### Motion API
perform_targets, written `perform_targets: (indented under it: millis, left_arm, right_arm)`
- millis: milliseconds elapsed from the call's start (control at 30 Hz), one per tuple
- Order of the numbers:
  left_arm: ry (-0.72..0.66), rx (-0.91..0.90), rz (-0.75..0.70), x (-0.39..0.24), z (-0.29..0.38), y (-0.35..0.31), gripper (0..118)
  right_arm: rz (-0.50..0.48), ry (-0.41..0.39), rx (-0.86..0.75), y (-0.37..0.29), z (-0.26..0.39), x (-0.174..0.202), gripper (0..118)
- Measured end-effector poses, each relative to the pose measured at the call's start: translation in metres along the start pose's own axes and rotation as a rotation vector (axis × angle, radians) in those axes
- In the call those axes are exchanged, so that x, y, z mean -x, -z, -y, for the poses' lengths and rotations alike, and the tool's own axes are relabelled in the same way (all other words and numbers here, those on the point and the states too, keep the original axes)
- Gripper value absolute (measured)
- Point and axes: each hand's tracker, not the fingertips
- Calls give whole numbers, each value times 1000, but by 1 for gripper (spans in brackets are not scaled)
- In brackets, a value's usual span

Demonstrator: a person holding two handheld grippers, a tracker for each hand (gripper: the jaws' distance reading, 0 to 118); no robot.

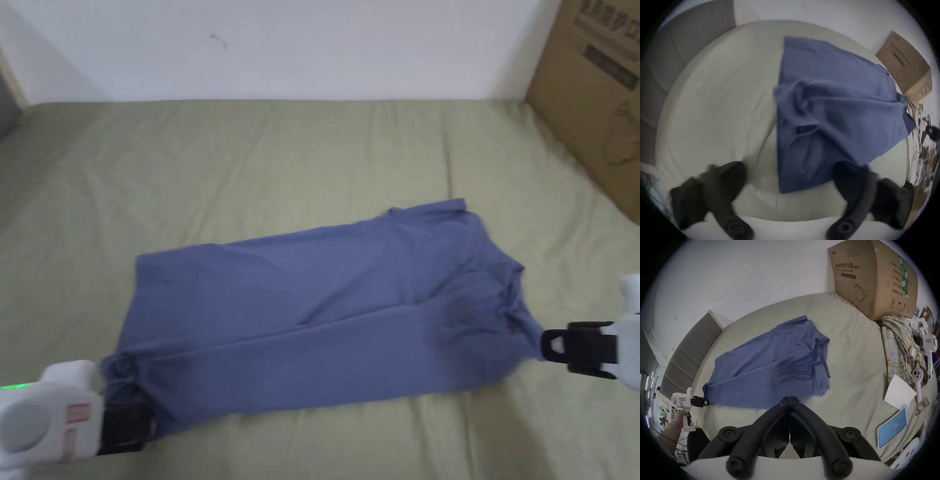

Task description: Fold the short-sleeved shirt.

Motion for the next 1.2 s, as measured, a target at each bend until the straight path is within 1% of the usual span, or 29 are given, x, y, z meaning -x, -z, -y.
perform_targets:
  millis: [33, 67, 133, 167, 200, 233, 300, 333, 367, 400, 433, 500, 533, 567, 600, 633, 667, 767, 967, 1100, 1200]
  left_arm:
    - [35, -84, 32, -4, -2, -14, 9]
    - [66, -136, 36, -16, 4, -39, 0]
    - [94, -200, 47, -26, 3, -64, 0]
    - [107, -204, 41, -28, 0, -71, 0]
    - [106, -195, 42, -16, -1, -59, 0]
    - [104, -201, 35, -14, -4, -60, 0]
    - [98, -201, 28, -7, -10, -60, 0]
    - [88, -197, 38, -10, -7, -61, 0]
    - [78, -185, 45, -9, -8, -60, 0]
    - [54, -180, 68, -8, -9, -58, 0]
    - [36, -172, 78, -7, -9, -56, 0]
    - [-2, -154, 89, -6, -7, -55, 0]
    - [-23, -149, 102, -5, -6, -52, 0]
    - [-38, -143, 108, -4, -5, -50, 0]
    - [-51, -136, 112, 1, -5, -47, 0]
    - [-57, -131, 114, 2, -5, -45, 0]
    - [-61, -130, 117, 3, -4, -44, 0]
    - [-65, -119, 124, 6, -3, -42, 0]
    - [-54, -83, 185, 18, -9, -56, 0]
    - [47, -50, 211, 23, -6, -83, 0]
    - [72, -39, 219, 27, 12, -105, 0]
  right_arm:
    - [6, 6, -2, 1, 1, -5, 0]
    - [12, 13, -7, 1, 2, -10, 0]
    - [21, 34, -15, 3, 1, -21, 0]
    - [20, 47, -16, 5, 1, -26, 0]
    - [-4, 68, -13, 10, -2, -31, 1]
    - [-17, 77, -12, 13, -4, -35, 27]
    - [-10, 80, -5, 28, -12, -38, 109]
    - [12, 93, 29, 40, -16, -41, 117]
    - [13, 111, 70, 51, -18, -42, 114]
    - [-28, 114, -50, 57, -23, -47, 115]
    - [-28, 181, 53, 64, -21, -52, 115]
    - [11, 246, 107, 78, -29, -56, 114]
    - [9, 254, 121, 83, -31, -58, 114]
    - [-2, 253, 135, 85, -31, -60, 111]
    - [-6, 249, 140, 85, -32, -61, 97]
    - [-2, 240, 133, 91, -31, -65, 47]
    - [6, 223, 128, 91, -31, -66, 5]
    - [-12, 229, 145, 82, -28, -68, 5]
    - [2, 174, 168, 40, -17, -65, 5]
    - [-17, 185, 164, -4, 4, -63, 5]
    - [-24, 187, 173, -34, 30, -57, 5]
